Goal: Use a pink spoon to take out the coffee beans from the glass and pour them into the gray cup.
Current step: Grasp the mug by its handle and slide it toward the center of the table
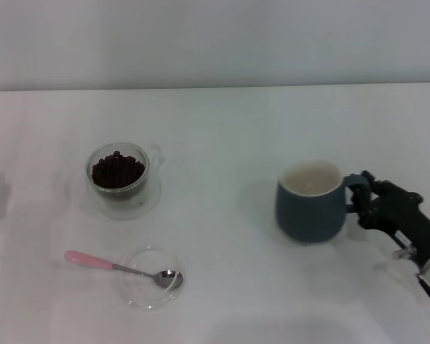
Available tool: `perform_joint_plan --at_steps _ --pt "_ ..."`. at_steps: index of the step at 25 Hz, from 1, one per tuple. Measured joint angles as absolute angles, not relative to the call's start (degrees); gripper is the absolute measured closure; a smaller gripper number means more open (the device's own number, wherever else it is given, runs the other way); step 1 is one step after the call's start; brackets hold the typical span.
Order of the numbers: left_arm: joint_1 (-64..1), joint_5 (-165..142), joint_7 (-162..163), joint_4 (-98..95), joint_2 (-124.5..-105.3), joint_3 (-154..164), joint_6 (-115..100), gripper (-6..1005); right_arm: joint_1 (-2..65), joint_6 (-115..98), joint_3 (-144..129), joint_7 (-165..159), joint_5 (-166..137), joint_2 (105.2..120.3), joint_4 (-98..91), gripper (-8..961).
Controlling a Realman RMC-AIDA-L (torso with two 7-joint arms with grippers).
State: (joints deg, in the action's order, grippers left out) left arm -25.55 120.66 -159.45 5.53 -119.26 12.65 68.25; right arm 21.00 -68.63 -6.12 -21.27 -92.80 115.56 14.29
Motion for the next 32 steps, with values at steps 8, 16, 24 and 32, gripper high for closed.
perform_joint_plan --at_steps 8,16,24,32 --pt "-25.5 120.7 -159.5 5.5 -119.2 12.7 68.2 202 24.7 -65.3 -6.1 -21.3 -97.8 116.02 16.1 767" --pt "-25.7 120.7 -159.3 4.8 -119.09 12.7 68.0 209 26.7 -62.5 -6.3 -21.3 -100.8 116.12 17.9 772" --pt "-26.0 120.7 -159.4 4.7 -119.11 12.7 67.8 210 26.6 -61.4 -6.0 -21.3 -101.7 116.19 18.6 630" --pt "-25.9 120.7 -159.4 4.7 -119.26 12.7 67.8 211 25.5 -61.7 -6.6 -24.6 -102.4 115.64 18.5 303"
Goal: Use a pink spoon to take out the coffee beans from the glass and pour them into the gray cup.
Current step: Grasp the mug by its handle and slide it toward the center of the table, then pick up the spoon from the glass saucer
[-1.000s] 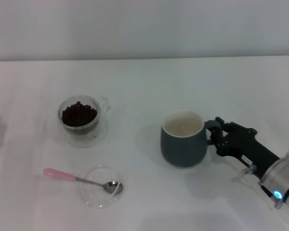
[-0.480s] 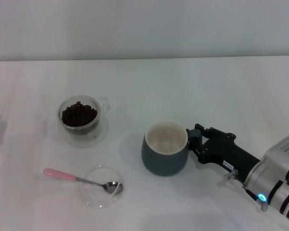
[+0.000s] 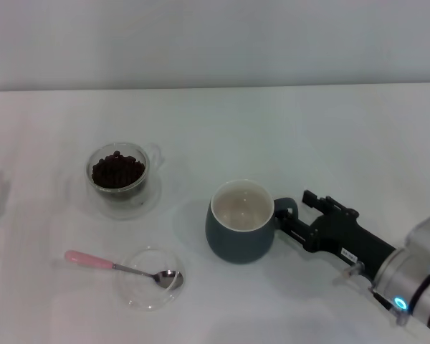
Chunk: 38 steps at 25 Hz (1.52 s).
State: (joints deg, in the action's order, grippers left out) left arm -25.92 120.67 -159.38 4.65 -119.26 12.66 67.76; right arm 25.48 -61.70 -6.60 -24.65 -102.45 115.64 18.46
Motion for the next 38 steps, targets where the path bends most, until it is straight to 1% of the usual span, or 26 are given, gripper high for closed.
perform_joint_plan --at_steps 4,16,19,22,25,26,31,38 --pt "-25.7 120.7 -159.3 4.7 -119.31 12.7 67.8 211 24.0 -63.8 -7.0 -28.8 -106.0 115.29 16.9 230" --pt "-25.5 120.7 -157.3 5.5 -119.36 12.7 67.7 213 17.8 -75.6 -13.8 -39.3 -108.3 114.88 7.6 240" --pt "-24.5 119.9 -153.0 5.6 -119.27 13.1 67.5 213 16.0 -77.9 -12.7 -39.3 -106.8 114.79 5.0 242" --pt "-22.5 115.5 -141.3 4.4 -118.9 13.2 66.2 213 15.4 -78.8 -10.2 -37.8 -102.7 114.83 3.8 243" --pt "-21.9 113.7 -137.7 3.6 -118.79 13.3 65.9 213 16.5 -79.1 -6.7 -34.7 -99.0 114.97 4.0 244" --pt "-18.9 104.8 -121.2 -0.9 -118.65 13.3 65.8 213 17.0 -79.3 -5.4 -33.7 -98.2 115.01 4.1 244" --pt "-15.9 91.3 -98.2 -6.5 -118.48 13.3 69.9 213 20.2 -79.3 -0.3 -29.6 -97.3 115.17 3.9 244" --pt "-14.4 85.7 -95.9 -3.6 -118.95 13.3 75.7 214 25.7 -75.6 0.2 -27.5 -96.2 115.51 3.2 244"
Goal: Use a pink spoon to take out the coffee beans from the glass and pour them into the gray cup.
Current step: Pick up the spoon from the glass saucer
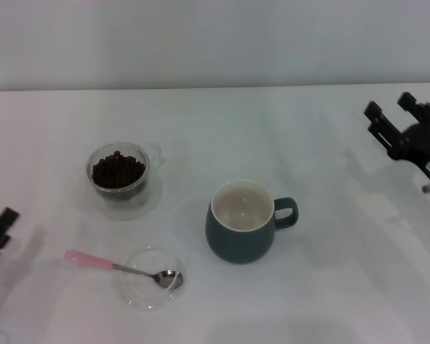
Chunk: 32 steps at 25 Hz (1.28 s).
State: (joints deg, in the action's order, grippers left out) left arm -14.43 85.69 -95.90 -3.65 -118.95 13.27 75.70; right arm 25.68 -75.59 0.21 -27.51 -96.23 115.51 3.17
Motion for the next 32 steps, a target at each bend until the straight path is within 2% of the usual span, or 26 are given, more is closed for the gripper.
perform_joint_plan --at_steps 8,32 --pt "-15.5 82.9 -101.1 1.6 -119.13 13.3 75.1 214 29.8 -69.4 5.0 -27.5 -94.9 115.47 3.1 244" --pt "-16.8 81.1 -115.0 11.1 -119.62 12.8 71.7 216 31.8 -69.0 5.2 -27.4 -94.8 115.12 0.1 244"
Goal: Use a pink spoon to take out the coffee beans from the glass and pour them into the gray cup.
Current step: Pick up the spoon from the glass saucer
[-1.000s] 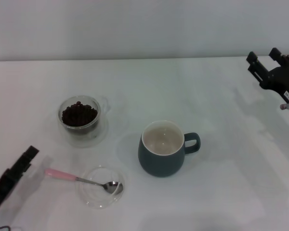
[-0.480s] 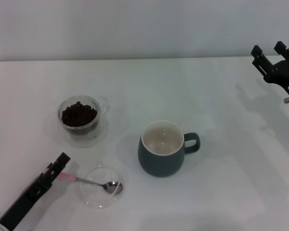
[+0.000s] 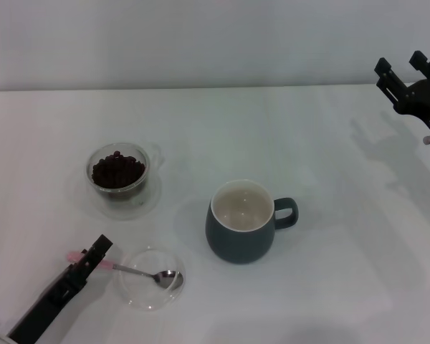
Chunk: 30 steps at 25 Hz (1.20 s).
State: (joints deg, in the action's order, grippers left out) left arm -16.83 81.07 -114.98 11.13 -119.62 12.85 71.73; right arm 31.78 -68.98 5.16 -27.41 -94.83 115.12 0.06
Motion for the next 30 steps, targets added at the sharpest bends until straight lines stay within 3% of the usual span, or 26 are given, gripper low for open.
perform_joint_plan --at_steps 6,20,26,30 --pt "-16.8 81.1 -114.6 11.4 -119.63 12.9 71.3 262 31.5 -68.9 5.2 -27.4 -94.8 115.15 -0.1 244" --pt "-16.6 81.4 -113.3 10.9 -119.22 13.1 74.4 718 30.3 -68.1 5.3 -27.4 -94.8 115.29 0.0 244" --pt "-15.5 81.3 -113.5 10.1 -119.15 12.9 78.9 847 29.7 -68.1 5.3 -27.4 -94.8 115.42 0.4 244" --pt "-14.6 81.4 -112.7 9.3 -118.96 12.8 82.8 865 29.1 -68.5 5.3 -27.4 -94.8 115.47 0.5 244"
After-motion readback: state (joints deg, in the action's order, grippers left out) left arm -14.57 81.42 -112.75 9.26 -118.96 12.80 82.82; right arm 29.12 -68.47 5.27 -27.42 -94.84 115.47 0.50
